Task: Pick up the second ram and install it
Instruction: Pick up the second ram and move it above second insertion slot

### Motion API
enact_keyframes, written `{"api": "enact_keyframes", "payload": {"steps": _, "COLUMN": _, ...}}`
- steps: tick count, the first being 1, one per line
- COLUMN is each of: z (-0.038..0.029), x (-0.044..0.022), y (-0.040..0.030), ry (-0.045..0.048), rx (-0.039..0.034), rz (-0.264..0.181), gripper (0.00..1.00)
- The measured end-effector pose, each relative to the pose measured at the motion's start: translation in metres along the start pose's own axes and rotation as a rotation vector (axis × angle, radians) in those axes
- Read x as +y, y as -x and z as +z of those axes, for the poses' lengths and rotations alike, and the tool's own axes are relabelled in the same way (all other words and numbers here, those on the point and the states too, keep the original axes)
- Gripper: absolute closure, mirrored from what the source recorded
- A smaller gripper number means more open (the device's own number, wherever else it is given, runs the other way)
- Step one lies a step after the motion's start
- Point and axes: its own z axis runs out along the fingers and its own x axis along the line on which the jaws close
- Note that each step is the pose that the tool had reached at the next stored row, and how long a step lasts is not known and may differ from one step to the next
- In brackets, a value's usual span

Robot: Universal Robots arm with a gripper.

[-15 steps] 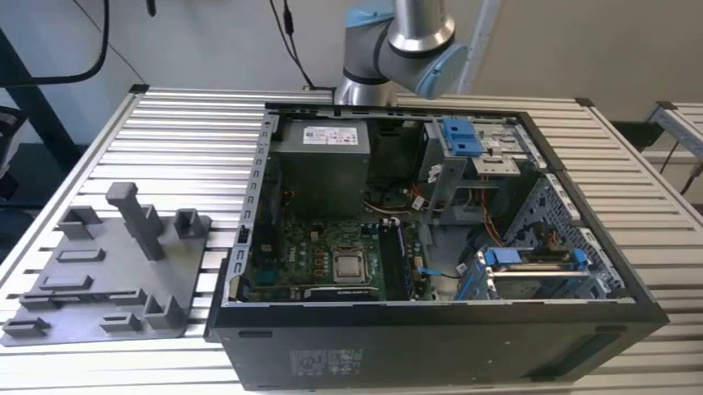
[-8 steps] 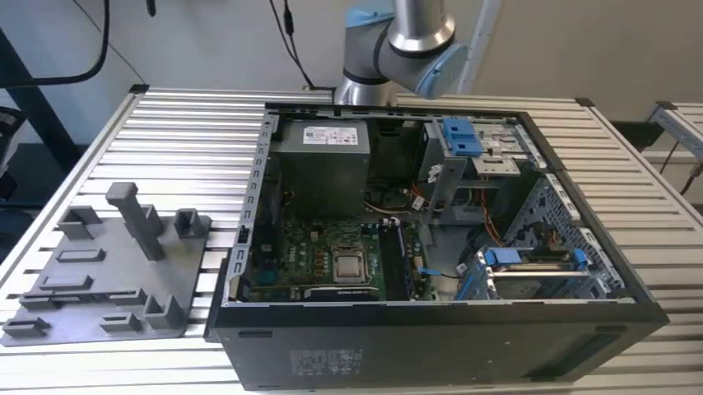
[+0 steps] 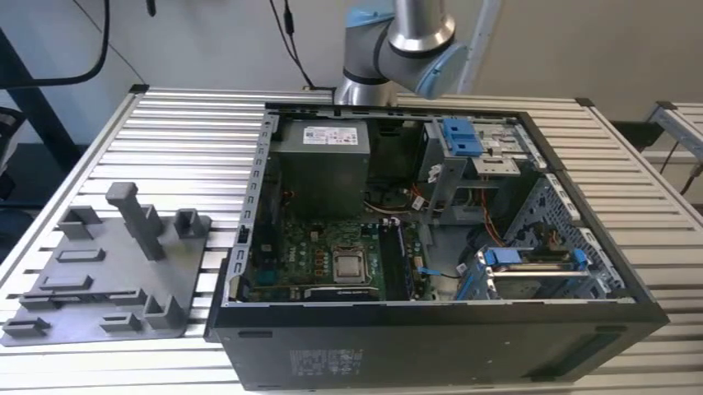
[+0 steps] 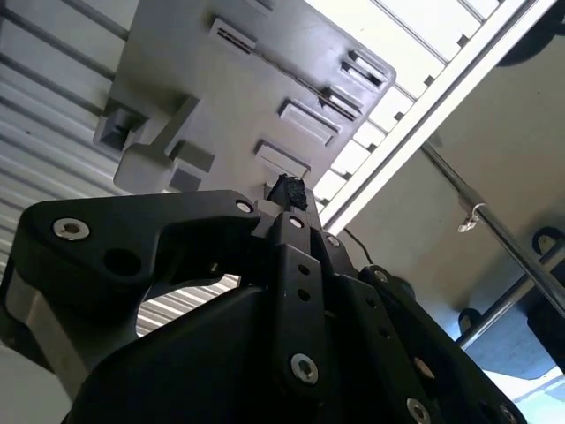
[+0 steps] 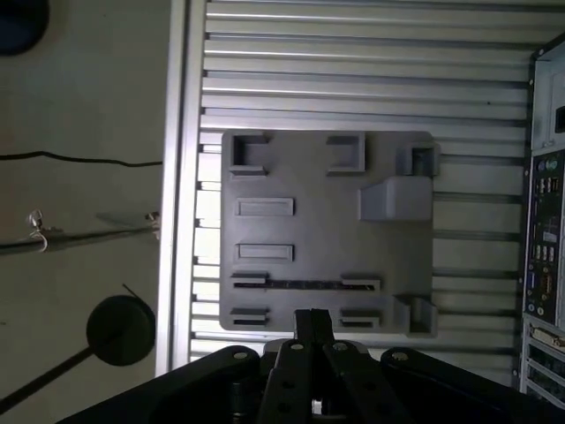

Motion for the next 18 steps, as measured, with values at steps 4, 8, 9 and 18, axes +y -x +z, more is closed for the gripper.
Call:
{"api": "enact_keyframes", "payload": {"steps": 4, "z": 0.0, "x": 0.0, "y": 0.0, "ry": -0.0001, "rx": 0.0021, "rz": -0.008, "gripper": 0.89}}
{"api": "enact_keyframes", "payload": {"steps": 8, "z": 0.0, "x": 0.0, "y": 0.0, "ry": -0.001, "rx": 0.0055, "rz": -0.062, "gripper": 0.89}}
{"api": "enact_keyframes", "payload": {"steps": 9, "z": 0.0, "x": 0.0, "y": 0.0, "ry": -0.0013, "rx": 0.0065, "rz": -0.076, "gripper": 0.89}}
{"api": "enact_keyframes", "payload": {"steps": 18, "z": 0.0, "x": 0.0, "y": 0.0001, "ry": -0.0047, "rx": -0.0045, "rz": -0.188, "gripper": 0.89}}
